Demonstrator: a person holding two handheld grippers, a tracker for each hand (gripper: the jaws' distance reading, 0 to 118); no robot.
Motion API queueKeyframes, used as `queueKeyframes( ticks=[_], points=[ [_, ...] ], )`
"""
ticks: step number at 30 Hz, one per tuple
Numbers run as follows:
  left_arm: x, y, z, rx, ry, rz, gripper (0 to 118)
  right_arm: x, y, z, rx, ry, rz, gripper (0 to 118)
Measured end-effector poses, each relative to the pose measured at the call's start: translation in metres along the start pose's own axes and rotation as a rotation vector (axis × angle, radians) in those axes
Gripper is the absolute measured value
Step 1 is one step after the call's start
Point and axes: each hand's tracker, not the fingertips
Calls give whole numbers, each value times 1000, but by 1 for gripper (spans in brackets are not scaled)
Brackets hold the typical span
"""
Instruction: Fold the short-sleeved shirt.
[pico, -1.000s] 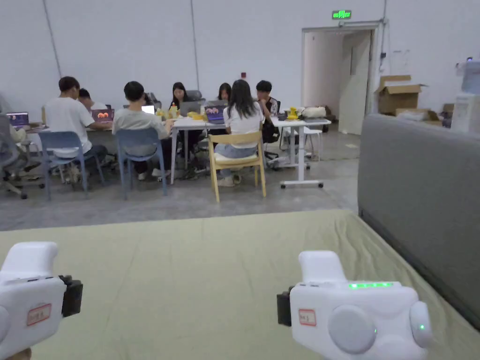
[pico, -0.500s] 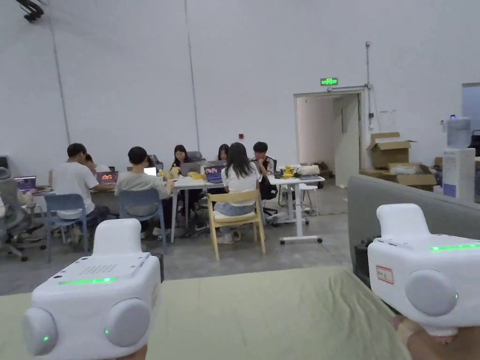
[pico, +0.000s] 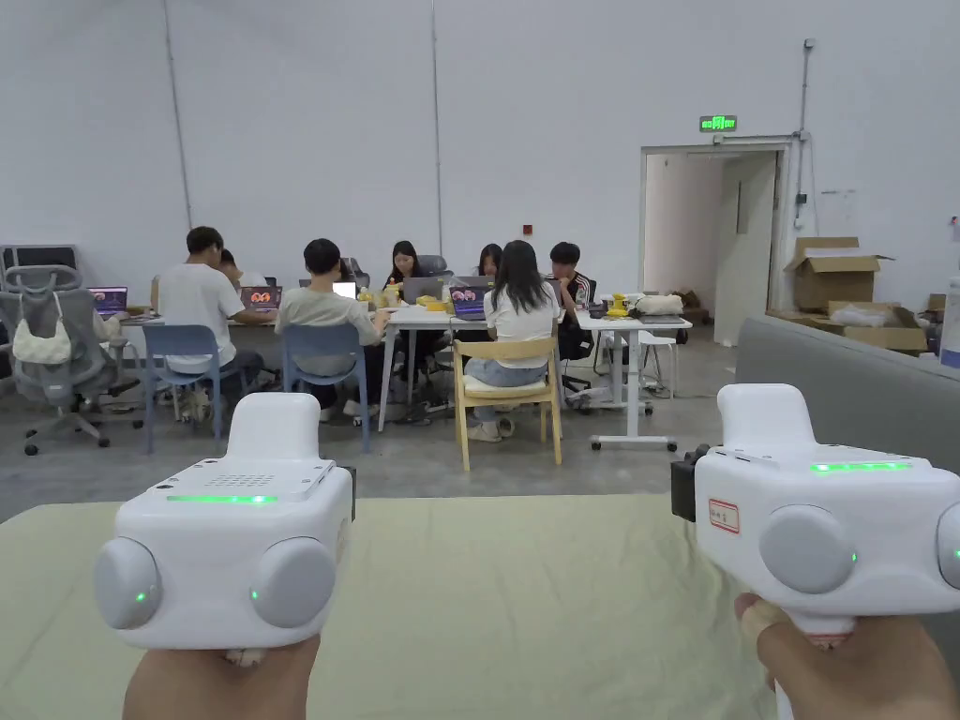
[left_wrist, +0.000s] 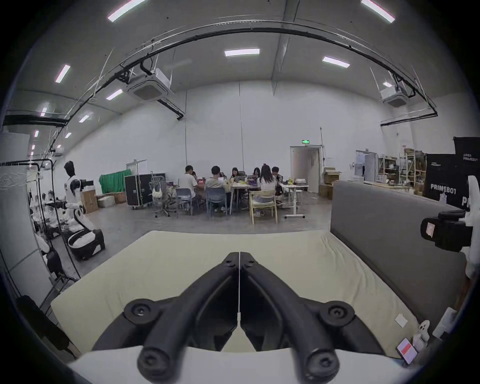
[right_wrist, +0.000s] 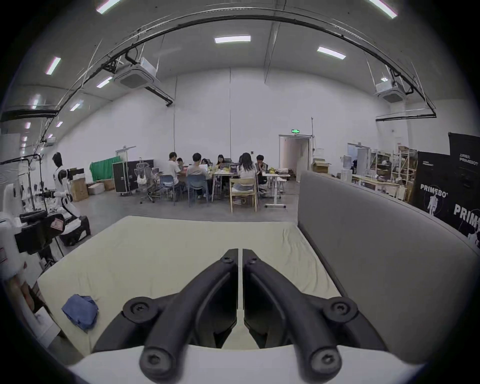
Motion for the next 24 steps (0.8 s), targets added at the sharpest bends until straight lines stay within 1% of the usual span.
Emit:
queueKeyframes(
  ticks=[6, 7, 8, 9, 10, 11, 12, 13, 14, 16, 17, 18, 19, 22, 24],
  points=[
    [0, 4, 7, 2, -17, 2, 0, -9, 2, 3, 2, 9, 9, 6],
    [-1, 5, 7, 3, -18, 1, 0, -10, 3, 3, 3, 14, 10, 18],
    [-2, 5, 8, 6, -21, 4, 19, -11, 4, 2, 2, 19, 12, 67],
    [-4, 6, 9, 14, -24, 14, 69, -10, 4, 2, -4, 28, 21, 114],
    [-5, 7, 11, 21, -22, 23, 118, -11, 6, 0, -21, 21, 25, 118],
    [-6, 7, 9, 17, -5, 30, 118, -12, 4, -5, -74, 30, 19, 118],
    [-7, 7, 6, -12, 7, 37, 118, -11, 9, 9, -10, 36, 17, 118],
    [-6, -1, 17, 33, 1, 35, 118, -9, 13, 14, -7, 74, 0, 118],
    [-4, -9, 26, 41, 4, 21, 118, -10, 16, 17, -12, 79, -30, 118],
    [2, -20, 32, 23, -3, 17, 118, -12, 24, 24, -12, 98, -37, 118],
    [1, -12, 26, 18, -3, 10, 118, -11, 5, 5, -17, 89, -33, 118],
    [-3, 7, 12, 14, -1, 3, 118, -13, 5, 2, -23, 65, -28, 118],
    [-1, 7, 11, 9, 5, -6, 118, -15, 4, 1, -25, 35, -23, 118],
    [-3, 5, 13, 2, 0, -1, 118, -15, 2, 1, -11, 29, -29, 118],
    [-2, 4, 13, -2, -17, 19, 118, -16, 1, -2, -17, 6, -29, 118]
  ],
)
